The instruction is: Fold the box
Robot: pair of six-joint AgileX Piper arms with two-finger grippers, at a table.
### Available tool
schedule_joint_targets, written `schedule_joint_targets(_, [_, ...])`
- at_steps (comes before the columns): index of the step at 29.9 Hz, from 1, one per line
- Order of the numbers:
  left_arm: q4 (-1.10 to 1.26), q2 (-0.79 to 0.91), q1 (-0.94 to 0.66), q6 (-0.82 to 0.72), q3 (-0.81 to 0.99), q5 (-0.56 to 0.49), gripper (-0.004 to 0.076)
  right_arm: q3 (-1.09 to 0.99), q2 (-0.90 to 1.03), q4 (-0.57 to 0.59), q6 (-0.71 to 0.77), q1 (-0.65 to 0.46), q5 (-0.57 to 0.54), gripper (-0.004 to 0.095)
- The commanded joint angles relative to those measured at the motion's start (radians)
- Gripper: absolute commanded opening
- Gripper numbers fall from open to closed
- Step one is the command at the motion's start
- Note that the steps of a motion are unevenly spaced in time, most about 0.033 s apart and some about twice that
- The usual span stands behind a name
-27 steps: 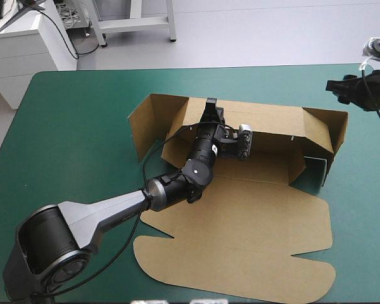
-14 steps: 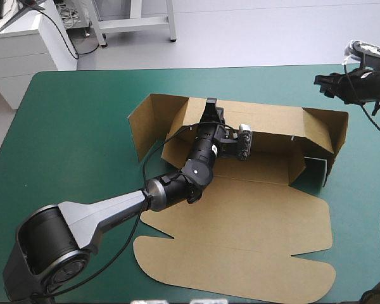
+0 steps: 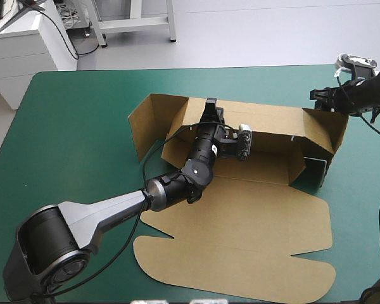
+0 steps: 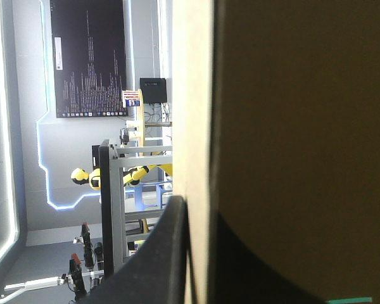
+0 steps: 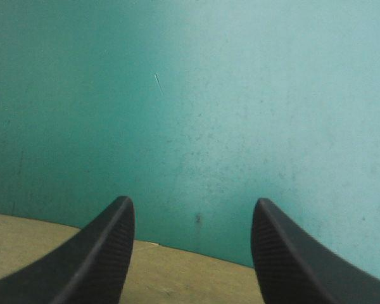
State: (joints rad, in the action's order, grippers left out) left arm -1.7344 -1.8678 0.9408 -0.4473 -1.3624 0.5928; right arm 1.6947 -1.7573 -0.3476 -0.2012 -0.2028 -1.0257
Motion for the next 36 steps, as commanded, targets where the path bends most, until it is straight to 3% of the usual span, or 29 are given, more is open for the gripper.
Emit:
schedule_joint_targets(1, [0.03, 0.026, 0.005, -0.014, -0.013, -0.005, -0.0008, 0.029, 0.051, -0.013, -0.019, -0.004, -0.035, 0.0509])
schedule_joint_targets(9, [0.03, 0.026, 0.005, -0.027, -0.013, -0.005, -0.0008, 0.021, 0.112, 0.004, -0.058, -0.004, -0.106, 0.0509])
schedule_joint_targets(15, [0.03, 0.026, 0.005, -0.174, -0.013, 0.044, -0.0008, -0.079, 0.158, 0.093, -0.06, -0.015, -0.103, 0.0509])
schedule_joint_targets(27, [0.03, 0.026, 0.005, -0.226, -0.013, 0.035, -0.0008, -0.242, 0.171, -0.143, -0.18, -0.111, -0.08, 0.0509])
schedule_joint_targets(31, [0.03, 0.026, 0.005, -0.235, -0.013, 0.029, -0.0008, -0.242, 0.171, -0.154, -0.184, -0.111, -0.054, 0.0509])
schedule_joint_targets(36, [0.03, 0.03, 0.005, -0.351, -0.013, 0.029, -0.0008, -0.24, 0.171, -0.155, -0.133, -0.111, 0.002, 0.0509])
